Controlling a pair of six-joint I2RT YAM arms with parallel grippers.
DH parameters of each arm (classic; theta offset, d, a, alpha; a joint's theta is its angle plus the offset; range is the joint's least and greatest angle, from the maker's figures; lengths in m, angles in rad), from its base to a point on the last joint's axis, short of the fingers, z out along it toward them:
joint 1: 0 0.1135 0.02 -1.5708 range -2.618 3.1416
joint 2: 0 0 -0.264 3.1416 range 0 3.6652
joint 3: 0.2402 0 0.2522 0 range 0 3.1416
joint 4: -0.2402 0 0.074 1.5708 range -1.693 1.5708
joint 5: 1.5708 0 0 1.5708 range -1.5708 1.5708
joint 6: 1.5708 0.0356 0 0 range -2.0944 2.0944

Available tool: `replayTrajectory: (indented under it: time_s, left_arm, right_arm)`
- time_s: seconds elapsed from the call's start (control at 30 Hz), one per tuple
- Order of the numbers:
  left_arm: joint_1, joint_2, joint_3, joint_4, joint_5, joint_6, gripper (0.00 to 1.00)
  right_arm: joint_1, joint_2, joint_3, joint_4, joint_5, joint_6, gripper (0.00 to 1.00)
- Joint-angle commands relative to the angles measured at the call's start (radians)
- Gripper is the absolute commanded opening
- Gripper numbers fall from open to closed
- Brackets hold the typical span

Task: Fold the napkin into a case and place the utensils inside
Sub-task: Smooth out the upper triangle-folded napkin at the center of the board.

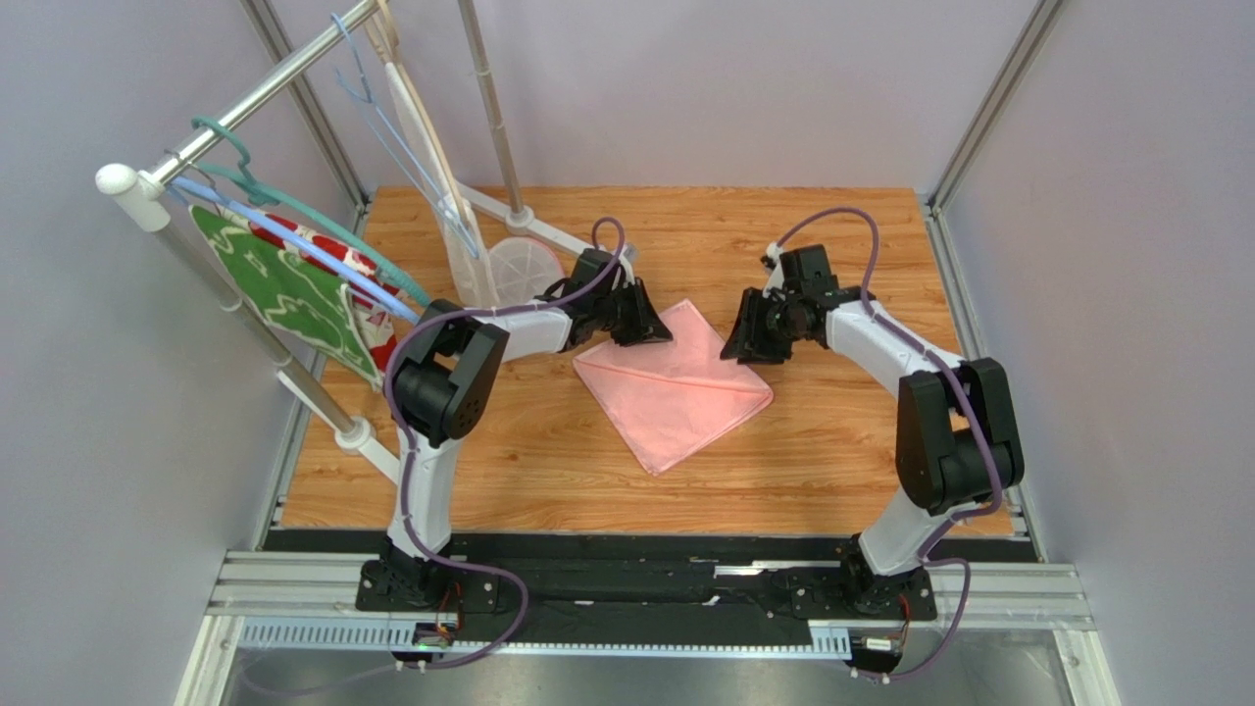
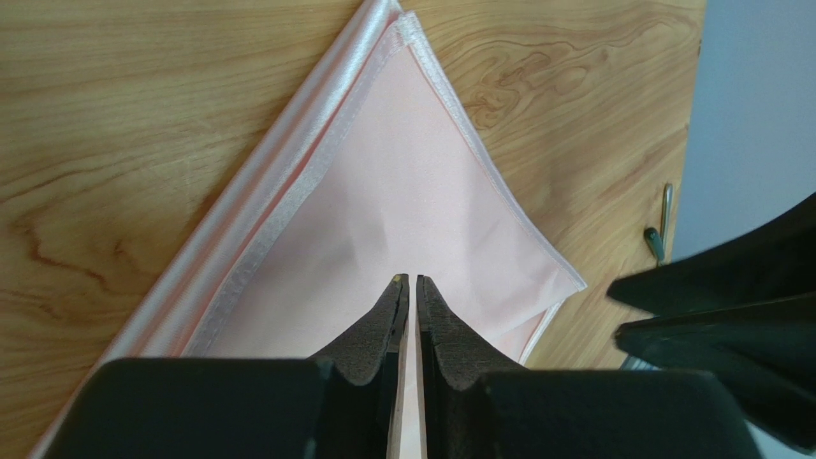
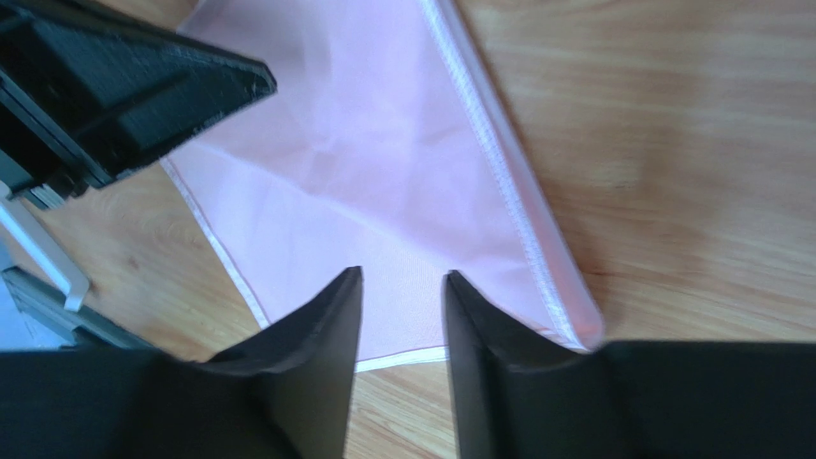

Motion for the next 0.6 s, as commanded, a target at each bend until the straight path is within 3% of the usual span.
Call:
replayTrajectory:
  time_s: [0.0, 0.13, 0.23, 0.57]
  left_arm:
    - [0.010, 0.001, 0.004, -0.035, -0.035, -0.026, 0.14]
    - [0.020, 0.002, -0.021, -0.049, -0.054, -0.037, 0.13]
    - [0.035, 0.009, -0.033, -0.060, -0.060, -0.052, 0.10]
    - [0.044, 0.007, -0.018, -0.092, -0.063, -0.048, 0.07]
  right_arm:
    - [-0.022, -0.016, -0.115, 0.243, -0.205, 0.087, 0.32]
    - [-0.059, 0.021, -0.155, 0.321, -0.268, 0.126, 0.12]
    - [-0.090, 0.047, -0.197, 0.361, -0.300, 0.136, 0.07]
    - [-0.163, 0.046, -0.344, 0.409, -0.260, 0.115, 0.04]
